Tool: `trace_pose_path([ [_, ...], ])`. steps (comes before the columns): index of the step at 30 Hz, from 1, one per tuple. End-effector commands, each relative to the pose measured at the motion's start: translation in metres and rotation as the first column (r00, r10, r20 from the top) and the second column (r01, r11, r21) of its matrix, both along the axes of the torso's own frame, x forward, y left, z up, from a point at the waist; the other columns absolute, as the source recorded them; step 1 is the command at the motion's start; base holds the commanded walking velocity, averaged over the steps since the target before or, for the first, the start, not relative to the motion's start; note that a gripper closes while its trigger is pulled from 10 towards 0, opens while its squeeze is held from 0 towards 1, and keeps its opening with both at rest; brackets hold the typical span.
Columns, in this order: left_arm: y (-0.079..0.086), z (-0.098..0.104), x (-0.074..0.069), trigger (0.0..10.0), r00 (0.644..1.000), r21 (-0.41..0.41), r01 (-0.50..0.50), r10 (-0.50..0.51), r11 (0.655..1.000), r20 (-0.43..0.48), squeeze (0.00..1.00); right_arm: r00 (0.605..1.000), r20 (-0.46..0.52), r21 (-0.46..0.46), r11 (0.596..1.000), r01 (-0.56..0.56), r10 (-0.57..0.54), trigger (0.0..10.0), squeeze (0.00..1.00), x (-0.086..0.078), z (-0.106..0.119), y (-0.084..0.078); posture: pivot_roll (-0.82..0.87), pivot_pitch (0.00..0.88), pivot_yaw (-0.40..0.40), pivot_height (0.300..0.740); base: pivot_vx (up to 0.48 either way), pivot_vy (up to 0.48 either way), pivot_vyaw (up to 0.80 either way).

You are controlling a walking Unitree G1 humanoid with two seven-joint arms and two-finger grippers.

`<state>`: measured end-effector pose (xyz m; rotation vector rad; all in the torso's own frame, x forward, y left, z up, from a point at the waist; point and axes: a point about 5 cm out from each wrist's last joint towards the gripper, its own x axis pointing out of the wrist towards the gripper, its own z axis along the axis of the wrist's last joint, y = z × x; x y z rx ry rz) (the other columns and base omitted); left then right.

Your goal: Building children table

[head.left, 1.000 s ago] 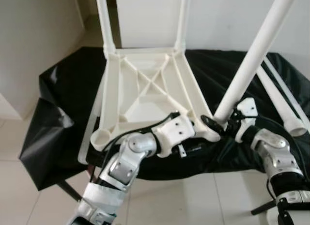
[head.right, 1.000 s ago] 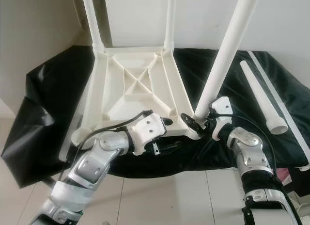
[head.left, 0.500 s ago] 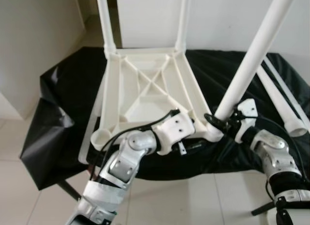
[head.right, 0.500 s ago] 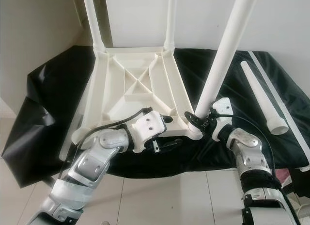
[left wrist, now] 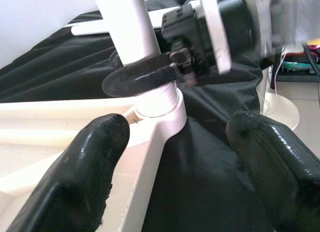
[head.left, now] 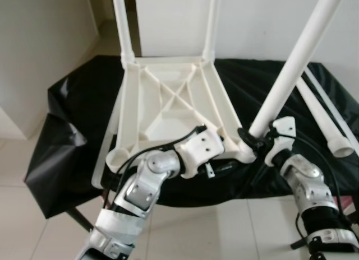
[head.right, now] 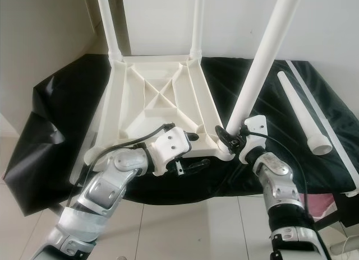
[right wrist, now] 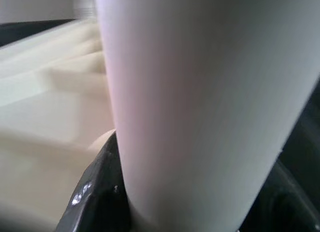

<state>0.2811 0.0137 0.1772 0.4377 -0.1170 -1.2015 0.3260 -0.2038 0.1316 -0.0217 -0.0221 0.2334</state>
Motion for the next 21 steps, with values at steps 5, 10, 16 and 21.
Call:
trace_pose_path([
  [5,0.004,0.001,0.006,10.0,0.995,-0.037,-0.098,0.098,0.994,0.004,0.0,0.971,-0.095,-0.028,0.976,0.218,-0.22,10.0,0.0,-0.009,-0.02,-0.006,-0.09,0.052,-0.019,0.74,0.0,0.0,0.0],
  [10,0.007,0.001,0.011,10.0,0.99,-0.049,-0.138,0.138,0.989,-0.001,0.0,0.906,-0.111,-0.021,0.913,0.409,-0.408,10.0,0.0,-0.021,-0.026,0.01,-0.09,0.044,-0.022,0.74,0.0,0.0,0.0],
  [16,0.01,0.001,0.015,10.0,0.988,-0.047,-0.156,0.157,0.987,0.004,0.0,0.845,-0.159,0.031,0.852,0.522,-0.511,10.0,0.0,-0.032,-0.031,0.029,-0.09,0.033,-0.018,0.74,0.0,0.0,0.0],
  [21,0.014,0.004,0.019,10.0,0.986,-0.045,-0.164,0.165,0.985,0.011,0.0,0.836,-0.194,0.077,0.842,0.534,-0.513,10.0,0.0,-0.043,-0.032,0.048,-0.09,0.028,-0.002,0.74,0.0,0.0,0.0],
])
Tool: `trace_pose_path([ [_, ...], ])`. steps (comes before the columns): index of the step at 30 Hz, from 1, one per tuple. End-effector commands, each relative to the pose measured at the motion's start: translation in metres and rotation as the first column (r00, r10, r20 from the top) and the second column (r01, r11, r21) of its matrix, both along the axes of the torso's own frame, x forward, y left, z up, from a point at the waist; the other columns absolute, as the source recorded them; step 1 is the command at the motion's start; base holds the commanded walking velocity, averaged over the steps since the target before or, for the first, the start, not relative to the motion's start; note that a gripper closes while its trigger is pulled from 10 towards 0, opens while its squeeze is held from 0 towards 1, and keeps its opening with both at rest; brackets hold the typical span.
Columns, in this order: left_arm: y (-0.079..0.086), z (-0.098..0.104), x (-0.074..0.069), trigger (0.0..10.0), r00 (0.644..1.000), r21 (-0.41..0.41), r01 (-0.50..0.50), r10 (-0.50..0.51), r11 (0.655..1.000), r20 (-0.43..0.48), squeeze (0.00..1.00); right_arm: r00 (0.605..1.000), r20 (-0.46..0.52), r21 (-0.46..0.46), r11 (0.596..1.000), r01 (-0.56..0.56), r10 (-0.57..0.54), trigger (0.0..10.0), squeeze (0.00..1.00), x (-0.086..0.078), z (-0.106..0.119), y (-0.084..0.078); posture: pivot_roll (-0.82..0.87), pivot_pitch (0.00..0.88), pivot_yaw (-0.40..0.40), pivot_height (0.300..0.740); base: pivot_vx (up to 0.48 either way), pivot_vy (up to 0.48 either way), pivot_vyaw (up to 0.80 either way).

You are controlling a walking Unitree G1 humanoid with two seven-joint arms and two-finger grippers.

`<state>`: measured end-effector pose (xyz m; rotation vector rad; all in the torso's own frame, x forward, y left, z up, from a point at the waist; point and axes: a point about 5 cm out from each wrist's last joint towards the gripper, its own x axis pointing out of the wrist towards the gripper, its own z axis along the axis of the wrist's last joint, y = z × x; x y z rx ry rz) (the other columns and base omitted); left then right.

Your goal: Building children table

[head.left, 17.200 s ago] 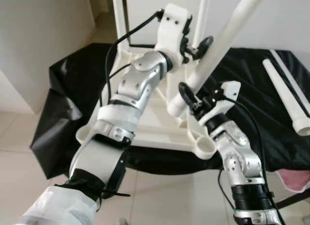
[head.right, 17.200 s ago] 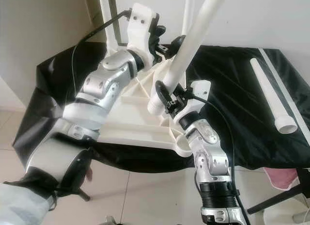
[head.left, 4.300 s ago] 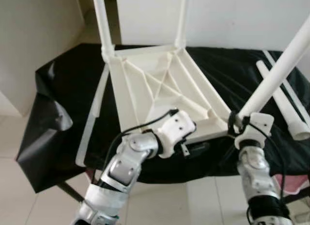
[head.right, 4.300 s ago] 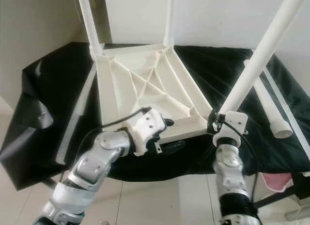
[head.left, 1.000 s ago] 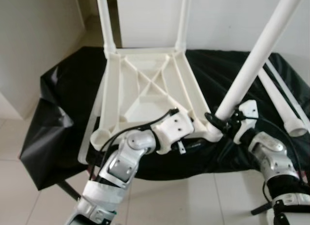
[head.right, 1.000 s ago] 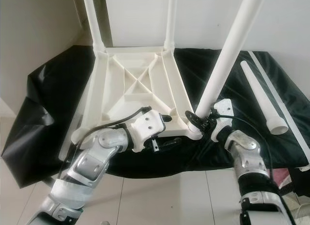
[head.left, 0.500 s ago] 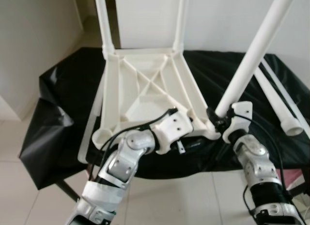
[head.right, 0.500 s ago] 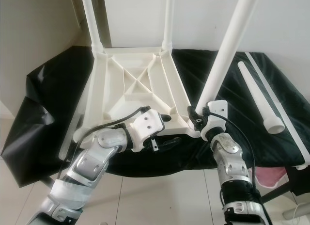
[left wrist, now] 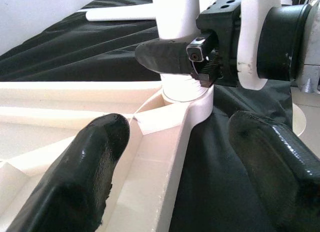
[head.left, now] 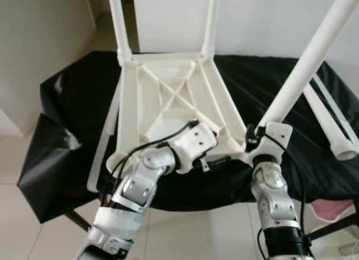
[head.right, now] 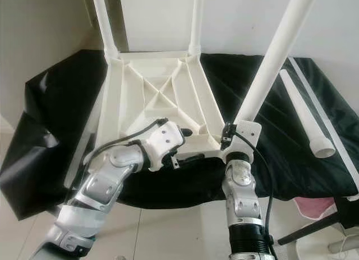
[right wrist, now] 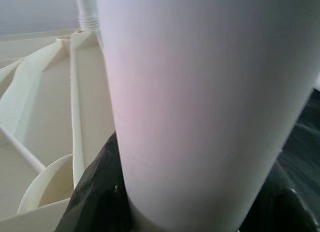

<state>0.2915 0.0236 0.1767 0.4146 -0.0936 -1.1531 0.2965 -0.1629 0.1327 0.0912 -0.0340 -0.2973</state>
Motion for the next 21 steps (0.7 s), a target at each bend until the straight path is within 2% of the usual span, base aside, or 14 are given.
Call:
trace_pose_path([
  [1,0.005,0.005,0.01,10.0,0.993,-0.029,-0.115,0.116,0.993,0.037,0.0,0.987,-0.163,0.075,0.997,0.016,-0.003,10.0,0.0,-0.018,-0.032,0.015,-0.09,0.028,-0.002,0.74,0.0,0.0,0.0],
  [8,0.01,0.005,0.008,10.0,0.994,-0.016,-0.104,0.104,0.994,0.042,0.0,0.988,-0.15,0.08,0.995,0.056,-0.044,10.0,0.0,-0.032,-0.027,0.016,-0.08,0.016,0.022,0.74,0.0,0.0,0.0],
  [17,0.01,0.003,0.006,10.0,0.996,-0.007,-0.077,0.077,0.997,0.043,0.0,0.995,-0.099,0.057,0.998,0.04,-0.034,10.0,0.0,-0.034,-0.021,0.012,-0.09,0.01,0.021,0.74,0.0,0.0,0.0],
  [18,0.01,0.002,0.005,10.0,0.997,-0.007,-0.066,0.066,0.998,0.048,0.0,0.997,-0.071,0.046,0.999,0.018,-0.015,10.0,0.0,-0.034,-0.018,0.01,-0.08,0.01,0.016,0.74,0.0,0.0,0.0],
  [19,0.01,0.002,0.004,10.0,0.997,-0.006,-0.056,0.056,0.998,0.049,0.0,0.999,-0.04,0.041,0.999,-0.011,0.012,10.0,0.82,-0.033,-0.015,0.007,-0.08,0.013,0.008,0.74,0.0,0.0,0.0],
  [21,0.01,0.002,0.004,10.0,0.997,-0.006,-0.056,0.056,0.998,0.049,0.0,0.999,-0.04,0.041,0.999,-0.011,0.012,10.0,0.82,-0.033,-0.015,0.007,-0.08,0.013,0.008,0.74,0.0,0.0,0.0],
])
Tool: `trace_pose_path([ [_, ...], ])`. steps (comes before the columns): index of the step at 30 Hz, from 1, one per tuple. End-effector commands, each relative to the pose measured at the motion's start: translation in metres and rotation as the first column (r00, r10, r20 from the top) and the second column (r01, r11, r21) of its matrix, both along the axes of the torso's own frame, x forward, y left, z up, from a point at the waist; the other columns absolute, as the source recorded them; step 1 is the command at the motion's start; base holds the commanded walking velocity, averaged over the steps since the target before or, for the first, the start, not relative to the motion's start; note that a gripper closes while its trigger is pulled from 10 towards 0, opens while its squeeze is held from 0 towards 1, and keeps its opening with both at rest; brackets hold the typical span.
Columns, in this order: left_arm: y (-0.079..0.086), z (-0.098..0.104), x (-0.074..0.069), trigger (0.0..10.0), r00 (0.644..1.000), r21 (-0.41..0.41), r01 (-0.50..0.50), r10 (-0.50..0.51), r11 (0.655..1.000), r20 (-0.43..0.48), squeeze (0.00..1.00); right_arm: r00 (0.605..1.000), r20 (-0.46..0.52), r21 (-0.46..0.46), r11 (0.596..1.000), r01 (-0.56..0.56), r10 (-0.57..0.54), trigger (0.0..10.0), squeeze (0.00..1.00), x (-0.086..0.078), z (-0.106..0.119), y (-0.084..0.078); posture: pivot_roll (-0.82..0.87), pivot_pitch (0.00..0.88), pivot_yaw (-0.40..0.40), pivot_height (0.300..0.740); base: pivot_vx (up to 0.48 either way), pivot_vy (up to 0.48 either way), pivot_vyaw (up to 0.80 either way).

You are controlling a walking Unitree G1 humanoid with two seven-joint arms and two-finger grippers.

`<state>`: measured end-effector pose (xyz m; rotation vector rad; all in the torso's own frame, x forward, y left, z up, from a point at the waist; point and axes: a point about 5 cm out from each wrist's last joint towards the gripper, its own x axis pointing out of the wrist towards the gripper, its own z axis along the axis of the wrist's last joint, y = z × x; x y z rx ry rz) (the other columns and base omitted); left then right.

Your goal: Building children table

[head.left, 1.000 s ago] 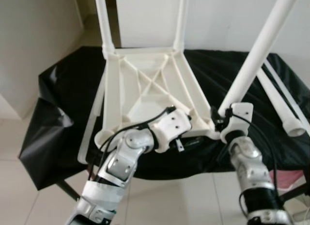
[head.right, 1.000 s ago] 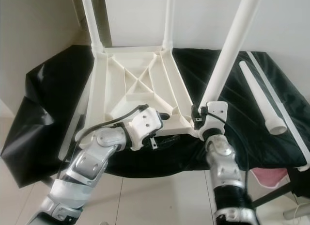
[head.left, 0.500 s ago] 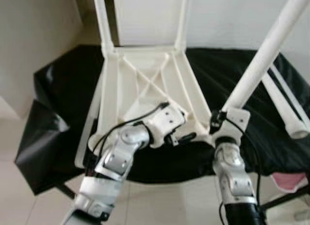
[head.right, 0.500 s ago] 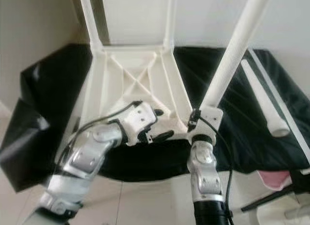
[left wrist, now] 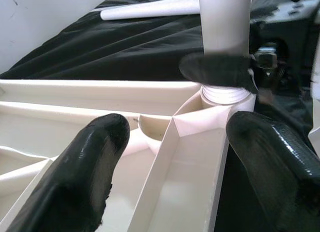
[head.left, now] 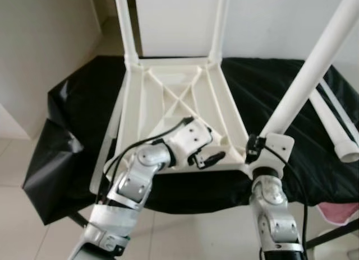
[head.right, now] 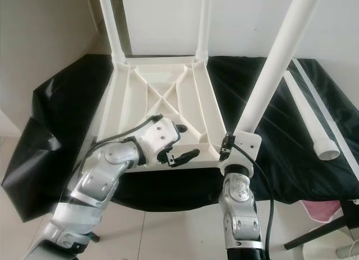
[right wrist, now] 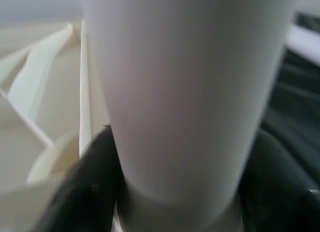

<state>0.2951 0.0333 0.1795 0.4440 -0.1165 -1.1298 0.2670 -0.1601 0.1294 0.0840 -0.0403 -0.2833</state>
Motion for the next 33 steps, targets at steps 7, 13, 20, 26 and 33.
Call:
trace_pose_path([
  [7,0.001,-0.005,-0.002,10.0,1.0,-0.019,-0.023,0.022,1.0,-0.01,0.0,0.994,0.034,0.032,0.994,-0.104,0.103,10.0,1.0,0.004,0.002,-0.006,-0.08,0.008,-0.016,0.74,0.0,0.0,0.0],
  [13,-0.004,-0.007,-0.006,10.0,0.999,-0.042,0.002,-0.004,0.999,-0.046,0.0,0.938,0.097,-0.047,0.943,-0.33,0.333,10.0,0.0,0.016,0.018,-0.024,-0.08,0.007,-0.016,0.74,0.0,0.0,0.0],
  [20,-0.016,-0.011,-0.011,10.0,0.998,-0.069,0.01,-0.015,0.998,-0.066,0.0,0.867,0.095,-0.172,0.866,-0.47,0.489,10.0,0.0,0.023,0.028,-0.045,-0.07,0.012,-0.007,0.74,0.0,0.0,0.0],
  [26,-0.019,-0.021,-0.014,10.0,0.998,-0.072,-0.014,0.01,0.997,-0.055,0.0,0.792,0.07,-0.176,0.789,-0.589,0.607,10.0,0.0,0.026,0.023,-0.046,-0.06,0.011,-0.001,0.74,0.0,0.0,0.0],
  [33,-0.02,-0.017,-0.013,10.0,1.0,-0.105,-0.019,0.018,0.994,-0.013,0.0,0.714,0.006,-0.205,0.7,-0.684,0.7,10.0,0.0,0.032,0.016,-0.046,-0.07,0.01,0.011,0.74,0.0,0.0,0.0],
])
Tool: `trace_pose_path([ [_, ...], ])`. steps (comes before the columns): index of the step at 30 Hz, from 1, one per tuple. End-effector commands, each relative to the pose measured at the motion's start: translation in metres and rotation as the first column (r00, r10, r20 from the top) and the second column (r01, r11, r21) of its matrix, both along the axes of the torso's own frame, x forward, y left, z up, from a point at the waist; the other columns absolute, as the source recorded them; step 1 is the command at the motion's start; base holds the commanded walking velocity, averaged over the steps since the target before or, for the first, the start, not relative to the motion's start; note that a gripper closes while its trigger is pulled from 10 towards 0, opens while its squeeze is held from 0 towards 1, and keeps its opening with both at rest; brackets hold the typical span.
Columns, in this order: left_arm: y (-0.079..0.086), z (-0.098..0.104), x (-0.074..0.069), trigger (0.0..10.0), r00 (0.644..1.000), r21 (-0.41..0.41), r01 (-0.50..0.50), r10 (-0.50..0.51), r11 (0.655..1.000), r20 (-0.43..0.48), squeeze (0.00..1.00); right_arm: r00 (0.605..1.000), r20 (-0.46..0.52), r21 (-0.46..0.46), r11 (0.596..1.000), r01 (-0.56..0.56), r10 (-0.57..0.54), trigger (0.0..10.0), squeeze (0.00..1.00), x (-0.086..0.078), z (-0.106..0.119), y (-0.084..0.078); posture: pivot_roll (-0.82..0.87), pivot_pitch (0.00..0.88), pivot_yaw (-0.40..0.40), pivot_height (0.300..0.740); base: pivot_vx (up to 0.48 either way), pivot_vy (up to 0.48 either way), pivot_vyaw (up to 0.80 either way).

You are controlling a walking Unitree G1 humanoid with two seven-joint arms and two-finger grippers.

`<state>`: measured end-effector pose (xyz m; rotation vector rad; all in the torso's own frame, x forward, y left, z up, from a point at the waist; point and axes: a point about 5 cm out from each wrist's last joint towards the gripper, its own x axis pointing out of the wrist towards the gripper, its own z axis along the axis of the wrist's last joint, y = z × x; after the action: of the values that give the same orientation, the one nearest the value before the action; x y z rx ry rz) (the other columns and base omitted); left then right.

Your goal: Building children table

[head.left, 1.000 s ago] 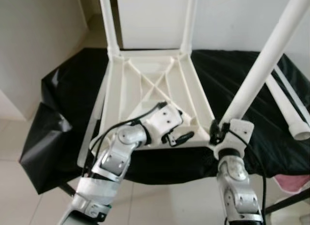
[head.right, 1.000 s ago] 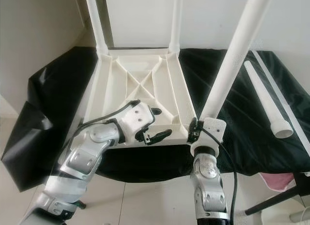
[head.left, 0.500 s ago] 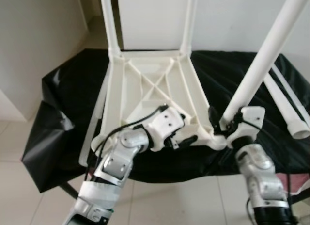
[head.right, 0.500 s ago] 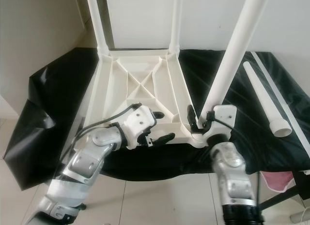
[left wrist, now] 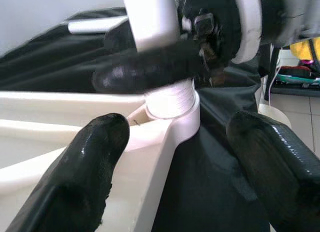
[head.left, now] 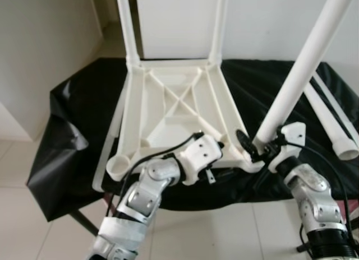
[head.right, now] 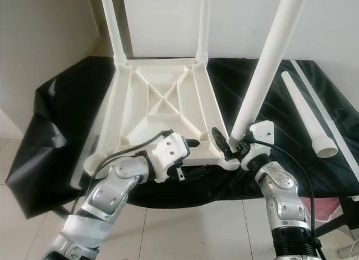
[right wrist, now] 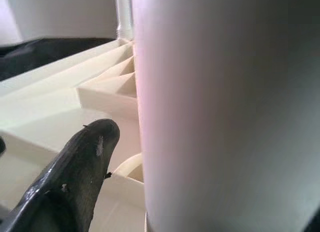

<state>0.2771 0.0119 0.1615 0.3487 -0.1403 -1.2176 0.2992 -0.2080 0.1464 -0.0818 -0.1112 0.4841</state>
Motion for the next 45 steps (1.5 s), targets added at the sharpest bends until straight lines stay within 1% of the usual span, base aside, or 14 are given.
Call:
trace_pose_path([
  [1,0.002,0.002,0.004,10.0,0.994,-0.04,-0.101,0.103,0.994,0.031,0.0,0.999,-0.005,-0.018,0.999,-0.033,0.033,10.0,0.0,0.001,-0.002,0.001,-0.07,0.009,0.011,0.74,0.0,0.0,0.0],
  [4,0.003,0.004,0.004,10.0,0.995,-0.044,-0.094,0.095,0.995,0.034,0.0,0.999,-0.016,-0.041,0.998,-0.052,0.052,10.0,0.0,0.003,-0.004,0.0,-0.07,0.01,0.012,0.74,0.0,0.0,0.0],
  [5,0.004,0.003,0.005,10.0,0.996,-0.046,-0.09,0.091,0.995,0.021,0.0,0.998,-0.025,-0.05,0.997,-0.06,0.058,4.8,0.0,0.004,-0.005,-0.002,-0.06,0.008,0.009,0.74,0.0,0.0,0.0],
  [7,0.005,0.001,0.006,10.0,0.994,-0.024,-0.111,0.111,0.994,0.005,0.0,0.997,-0.043,-0.055,0.996,-0.066,0.064,2.2,0.0,0.004,-0.009,-0.005,-0.06,0.008,0.006,0.74,0.0,0.0,0.0],
  [8,0.006,-0.001,0.007,10.0,0.993,-0.01,-0.121,0.121,0.993,-0.009,0.0,0.997,-0.046,-0.057,0.996,-0.067,0.064,0.0,0.0,0.003,-0.01,-0.005,-0.06,0.009,0.004,0.74,0.0,0.0,0.0],
  [18,0.007,-0.007,0.01,10.0,0.991,0.019,-0.119,0.12,0.993,-0.056,0.0,0.993,-0.092,-0.027,0.997,-0.071,0.068,0.0,0.0,-0.005,-0.025,-0.01,-0.06,0.016,0.0,0.74,0.0,0.0,0.0],
  [19,0.007,-0.007,0.01,10.0,0.991,0.019,-0.124,0.125,0.992,-0.051,0.0,0.994,-0.096,-0.016,0.998,-0.059,0.057,6.4,0.0,-0.006,-0.025,-0.011,-0.06,0.018,-0.001,0.74,0.0,0.0,0.0],
  [20,0.007,-0.007,0.01,10.0,0.991,0.018,-0.128,0.129,0.992,-0.047,0.0,0.994,-0.098,-0.009,0.999,-0.05,0.049,6.4,0.0,-0.007,-0.026,-0.011,-0.06,0.019,-0.001,0.74,0.0,0.0,0.0],
  [21,0.007,-0.007,0.011,10.0,0.99,0.019,-0.13,0.131,0.991,-0.044,0.0,0.994,-0.1,0.004,0.999,-0.044,0.044,10.0,0.0,-0.007,-0.027,-0.011,-0.06,0.018,-0.002,0.74,0.0,0.0,0.0],
  [27,0.009,-0.007,0.012,10.0,0.99,0.02,-0.137,0.138,0.99,-0.041,0.0,0.994,-0.11,0.062,0.998,-0.01,0.016,10.0,0.0,-0.012,-0.032,-0.006,-0.07,0.025,-0.008,0.74,0.0,0.0,0.0],
  [37,0.011,-0.007,0.013,10.0,0.986,0.015,-0.157,0.157,0.988,-0.051,0.0,0.961,-0.149,0.061,0.968,0.245,-0.234,10.0,0.0,-0.011,-0.043,0.007,-0.07,0.024,-0.019,0.74,0.0,0.0,0.0],
  [42,0.011,-0.007,0.013,10.0,0.986,0.011,-0.157,0.157,0.988,-0.056,0.0,0.878,-0.223,0.093,0.887,0.452,-0.424,10.0,0.0,-0.01,-0.049,0.016,-0.07,0.023,-0.025,0.74,0.0,0.0,0.0],
  [43,0.011,-0.007,0.013,10.0,0.986,0.011,-0.157,0.157,0.988,-0.056,0.0,0.878,-0.223,0.093,0.887,0.452,-0.424,10.0,0.0,-0.01,-0.049,0.016,-0.07,0.023,-0.025,0.74,0.0,0.0,0.0],
  [45,0.013,-0.007,0.014,10.0,0.985,0.012,-0.165,0.165,0.986,-0.056,0.0,0.828,-0.251,0.082,0.841,0.534,-0.501,10.0,0.0,-0.013,-0.053,0.018,-0.07,0.022,-0.03,0.74,0.0,0.0,0.0],
])
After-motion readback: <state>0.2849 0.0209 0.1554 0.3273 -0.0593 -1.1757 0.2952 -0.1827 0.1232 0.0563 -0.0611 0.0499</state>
